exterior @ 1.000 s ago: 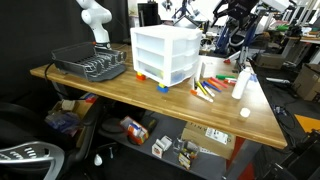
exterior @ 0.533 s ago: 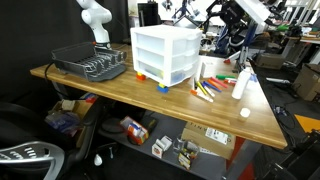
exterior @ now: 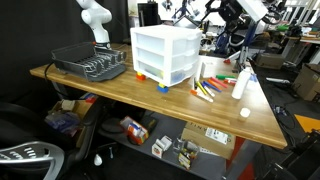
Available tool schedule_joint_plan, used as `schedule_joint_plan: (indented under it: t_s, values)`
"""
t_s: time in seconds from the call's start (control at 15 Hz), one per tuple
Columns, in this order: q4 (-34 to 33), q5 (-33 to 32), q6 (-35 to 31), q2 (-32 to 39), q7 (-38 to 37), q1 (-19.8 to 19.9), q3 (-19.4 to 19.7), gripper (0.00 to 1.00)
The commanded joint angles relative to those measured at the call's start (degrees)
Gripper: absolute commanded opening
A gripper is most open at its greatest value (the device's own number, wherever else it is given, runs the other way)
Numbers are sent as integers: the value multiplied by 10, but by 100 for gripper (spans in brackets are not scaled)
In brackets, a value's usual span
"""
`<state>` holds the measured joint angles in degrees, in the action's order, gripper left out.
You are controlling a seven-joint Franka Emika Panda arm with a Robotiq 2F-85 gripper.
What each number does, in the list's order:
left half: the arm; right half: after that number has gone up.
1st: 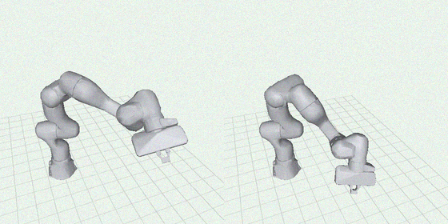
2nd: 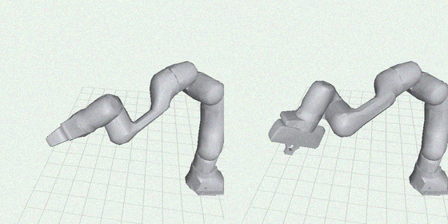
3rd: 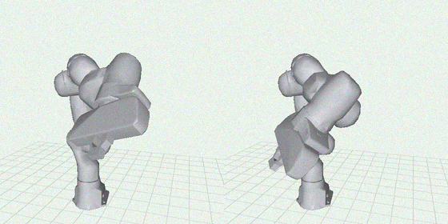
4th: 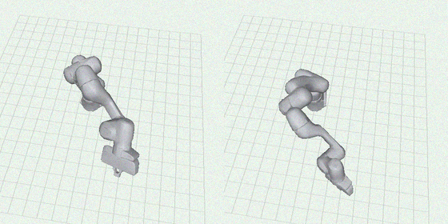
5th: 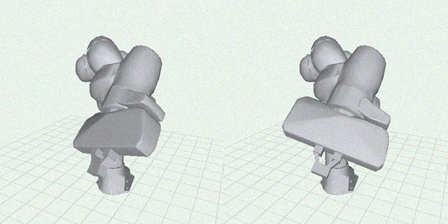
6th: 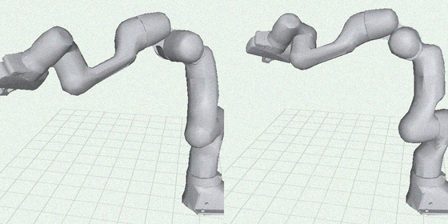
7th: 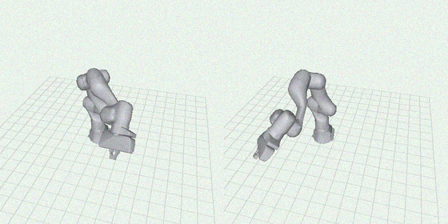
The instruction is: Open the top drawer
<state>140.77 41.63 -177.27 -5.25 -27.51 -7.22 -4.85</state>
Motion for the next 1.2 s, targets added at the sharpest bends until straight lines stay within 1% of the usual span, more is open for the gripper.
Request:
schedule_joint_plan:
  t_s: [0.0,0.13,0.27,0.47,0.6,0.67,0.73,1.13]
  values:
    - [-41,152,-32,-1,127,-63,18,100]
    - [-56,246,-37,-9,202,-96,22,100]
    - [-53,330,-40,-16,267,-114,25,100]
    - [-39,436,-55,-22,356,-118,29,100]
    - [-42,485,-69,-13,417,-110,34,100]
    - [-40,446,-59,-12,371,-108,28,100]
    - [-39,452,-60,-12,382,-107,31,100]
    - [-40,448,-60,-12,376,-109,28,100]
